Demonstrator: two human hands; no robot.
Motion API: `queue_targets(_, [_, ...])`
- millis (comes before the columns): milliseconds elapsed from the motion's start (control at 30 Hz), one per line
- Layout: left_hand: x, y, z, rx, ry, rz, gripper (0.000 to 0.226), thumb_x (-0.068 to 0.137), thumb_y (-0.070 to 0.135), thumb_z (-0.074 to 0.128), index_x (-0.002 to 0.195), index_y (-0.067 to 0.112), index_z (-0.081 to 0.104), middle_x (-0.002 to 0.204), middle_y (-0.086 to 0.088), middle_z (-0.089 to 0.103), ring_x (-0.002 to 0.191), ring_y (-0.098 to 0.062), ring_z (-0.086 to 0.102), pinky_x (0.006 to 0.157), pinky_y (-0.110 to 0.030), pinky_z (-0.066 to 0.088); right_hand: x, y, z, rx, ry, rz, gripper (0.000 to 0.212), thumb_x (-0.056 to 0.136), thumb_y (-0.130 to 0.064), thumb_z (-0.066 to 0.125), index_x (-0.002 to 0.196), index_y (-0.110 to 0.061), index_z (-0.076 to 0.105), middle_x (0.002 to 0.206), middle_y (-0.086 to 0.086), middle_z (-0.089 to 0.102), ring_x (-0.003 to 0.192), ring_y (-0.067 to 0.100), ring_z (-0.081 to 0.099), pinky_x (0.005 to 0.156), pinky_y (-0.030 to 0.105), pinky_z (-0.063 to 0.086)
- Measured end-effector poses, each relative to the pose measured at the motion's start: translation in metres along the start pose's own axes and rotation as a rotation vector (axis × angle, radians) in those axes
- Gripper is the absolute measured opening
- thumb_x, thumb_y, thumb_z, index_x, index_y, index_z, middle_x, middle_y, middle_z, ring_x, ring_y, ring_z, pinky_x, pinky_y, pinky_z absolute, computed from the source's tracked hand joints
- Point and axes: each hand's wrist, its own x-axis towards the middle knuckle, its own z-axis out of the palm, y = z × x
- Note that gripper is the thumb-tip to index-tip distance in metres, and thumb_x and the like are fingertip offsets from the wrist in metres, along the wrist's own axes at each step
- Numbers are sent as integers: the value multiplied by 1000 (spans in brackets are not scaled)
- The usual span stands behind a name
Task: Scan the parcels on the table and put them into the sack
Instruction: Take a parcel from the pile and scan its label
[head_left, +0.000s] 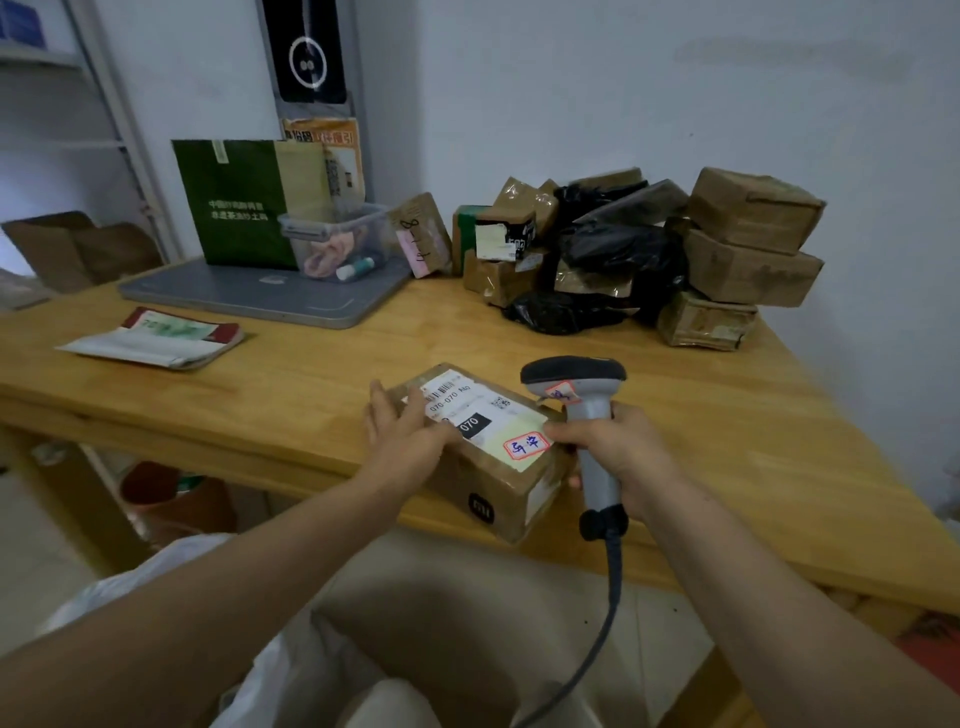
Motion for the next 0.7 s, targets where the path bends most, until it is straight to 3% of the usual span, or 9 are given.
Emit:
queue_targets(67, [-13, -8, 1, -114, 98, -53, 82, 87, 23, 68, 152, 30, 19, 159, 2, -9, 146, -26, 7, 118, -47, 19, -1, 2, 6, 10, 8, -2, 35, 79, -10, 76, 106, -6, 55, 89, 13, 64, 63, 22, 60, 40, 24, 45])
queue_targets(133, [-26, -13, -2, -314, 122, -210, 71, 84, 26, 73, 142, 27, 33, 151, -5, 23, 136, -29, 30, 109, -51, 34, -5, 5, 12, 13, 4, -8, 28, 80, -10, 75, 98, -9, 54, 87, 11, 63, 64, 21, 59, 40, 25, 45])
queue_targets(200, [-39, -11, -6, -533, -34, -433, 43, 86, 28, 70, 122, 20, 48, 123, -6, 51, 118, -30, 49, 93, -50, 45, -11, 8, 18, 20, -2, -27, 25, 80, -9, 74, 87, -14, 51, 84, 10, 62, 63, 20, 58, 41, 25, 44])
queue_targets(267, [-47, -10, -16, -652, -167, -547, 31, 86, 26, 69, 109, 13, 52, 106, -14, 60, 99, -32, 61, 78, -48, 51, -17, 9, 23, 13, -26, -45, 24, 81, -9, 74, 84, -15, 51, 80, 8, 61, 61, 19, 57, 43, 27, 45])
queue_targets(367, [-50, -13, -38, -664, -146, -484, 34, 81, 18, 72, 109, 5, 57, 100, -19, 67, 91, -32, 65, 65, -41, 54, -31, 7, 31, -24, -57, -93, 19, 82, -17, 74, 84, -16, 55, 76, 3, 62, 61, 17, 58, 49, 29, 50])
queue_targets(467, [-44, -13, -66, -546, -3, -310, 39, 75, 12, 77, 110, 5, 64, 90, -11, 74, 89, -25, 68, 73, -38, 56, -47, 2, 42, -17, -71, -190, 18, 83, -24, 74, 85, -15, 59, 67, 2, 62, 55, 14, 58, 46, 25, 50])
queue_targets(600, [-34, -9, -101, -376, 171, -147, 50, 73, 7, 80, 117, 7, 56, 100, -6, 70, 94, -22, 66, 87, -42, 55, -68, -13, 58, 45, -245, -248, 17, 84, -23, 72, 86, -10, 61, 64, 6, 66, 47, 14, 56, 45, 25, 48])
queue_targets(700, [-26, -15, -120, -312, 198, -119, 49, 71, 10, 81, 114, 9, 57, 102, -6, 70, 95, -22, 66, 83, -38, 55, -76, -20, 72, 46, -352, -275, 14, 83, -16, 72, 83, -7, 62, 59, 7, 63, 43, 16, 52, 43, 25, 45])
